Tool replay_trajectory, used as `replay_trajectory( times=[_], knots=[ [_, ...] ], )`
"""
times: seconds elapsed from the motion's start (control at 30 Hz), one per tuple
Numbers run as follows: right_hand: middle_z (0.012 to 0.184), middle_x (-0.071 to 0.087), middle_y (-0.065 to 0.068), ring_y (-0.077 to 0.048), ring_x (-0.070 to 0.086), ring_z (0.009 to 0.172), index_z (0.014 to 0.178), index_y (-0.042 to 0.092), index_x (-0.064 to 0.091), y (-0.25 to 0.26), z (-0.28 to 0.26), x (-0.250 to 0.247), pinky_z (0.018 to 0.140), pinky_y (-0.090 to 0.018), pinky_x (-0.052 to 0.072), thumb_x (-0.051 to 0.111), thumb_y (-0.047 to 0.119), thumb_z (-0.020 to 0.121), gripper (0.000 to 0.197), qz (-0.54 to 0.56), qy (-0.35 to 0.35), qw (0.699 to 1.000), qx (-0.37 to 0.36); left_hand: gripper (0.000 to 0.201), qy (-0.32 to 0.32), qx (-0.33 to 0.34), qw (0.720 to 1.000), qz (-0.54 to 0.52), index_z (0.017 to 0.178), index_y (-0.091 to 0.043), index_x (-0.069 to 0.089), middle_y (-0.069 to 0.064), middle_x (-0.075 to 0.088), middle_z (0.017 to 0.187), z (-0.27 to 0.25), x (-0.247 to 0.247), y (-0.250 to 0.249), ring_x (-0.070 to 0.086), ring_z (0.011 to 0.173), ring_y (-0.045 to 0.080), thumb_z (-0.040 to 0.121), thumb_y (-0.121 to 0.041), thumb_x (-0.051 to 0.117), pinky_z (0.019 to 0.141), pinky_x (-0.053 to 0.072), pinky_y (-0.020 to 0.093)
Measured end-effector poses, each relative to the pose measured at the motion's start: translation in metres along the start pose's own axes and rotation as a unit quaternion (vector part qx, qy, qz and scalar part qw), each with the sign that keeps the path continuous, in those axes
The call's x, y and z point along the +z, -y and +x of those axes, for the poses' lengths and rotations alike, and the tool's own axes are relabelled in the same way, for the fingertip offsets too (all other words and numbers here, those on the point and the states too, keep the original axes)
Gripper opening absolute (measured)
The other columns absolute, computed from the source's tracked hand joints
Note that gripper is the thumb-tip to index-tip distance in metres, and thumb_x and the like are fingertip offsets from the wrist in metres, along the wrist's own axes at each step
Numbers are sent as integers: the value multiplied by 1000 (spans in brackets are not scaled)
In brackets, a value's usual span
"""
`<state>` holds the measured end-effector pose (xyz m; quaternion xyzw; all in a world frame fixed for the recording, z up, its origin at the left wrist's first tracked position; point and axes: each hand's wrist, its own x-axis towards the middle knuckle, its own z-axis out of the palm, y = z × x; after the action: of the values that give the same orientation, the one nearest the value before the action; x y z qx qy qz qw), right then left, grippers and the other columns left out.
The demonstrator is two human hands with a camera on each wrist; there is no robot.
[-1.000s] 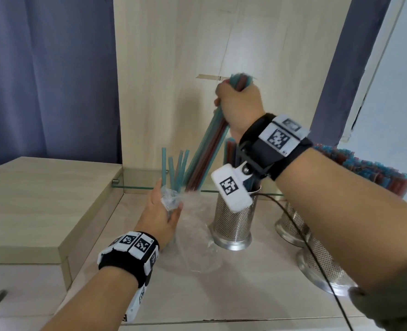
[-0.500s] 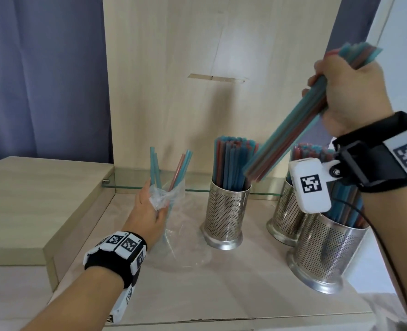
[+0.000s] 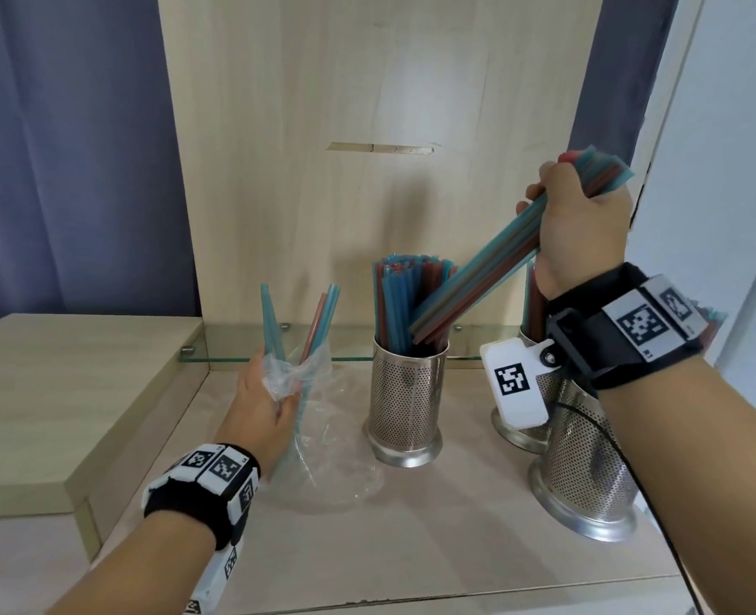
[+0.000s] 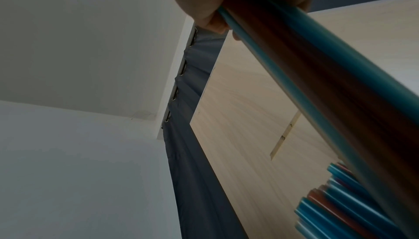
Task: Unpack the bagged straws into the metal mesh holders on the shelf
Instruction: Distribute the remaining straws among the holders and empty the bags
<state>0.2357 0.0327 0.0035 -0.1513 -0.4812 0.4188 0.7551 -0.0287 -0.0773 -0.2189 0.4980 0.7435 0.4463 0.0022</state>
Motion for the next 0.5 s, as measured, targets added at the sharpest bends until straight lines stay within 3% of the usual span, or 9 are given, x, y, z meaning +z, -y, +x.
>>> replay_trajectory(
  times=[0.13, 0.3, 0.5],
  knots=[
    [77, 55, -3, -13, 57, 58, 87, 14, 51, -7, 1, 7, 62, -30, 51, 54, 3, 86, 11, 12, -8, 1000, 9, 78, 0, -10, 1000, -6, 135, -4, 38, 19, 42, 131, -2, -1, -2, 54, 108, 29, 85, -63, 34, 92, 51, 42],
    [73, 53, -2, -11, 55, 55, 86, 14, 50, -17, 0, 15, 59, -29, 49, 53, 1, 87, 13, -11, 17, 1000, 8, 55, -11, -11, 1000, -7, 133, 3, 37, 25, 42, 131, -2, 0, -5, 53, 108, 34, 96, -36, 49, 90, 48, 41],
    [69, 53, 0, -12, 53, 52, 85, 12, 49, -30, -4, 21, 58, -31, 48, 53, 4, 85, 10, -36, 43, 998, -12, 54, -19, -7, 1000, -12, 134, 2, 36, 24, 42, 134, -3, 0, -6, 53, 110, 34, 97, -35, 48, 91, 49, 42]
  ],
)
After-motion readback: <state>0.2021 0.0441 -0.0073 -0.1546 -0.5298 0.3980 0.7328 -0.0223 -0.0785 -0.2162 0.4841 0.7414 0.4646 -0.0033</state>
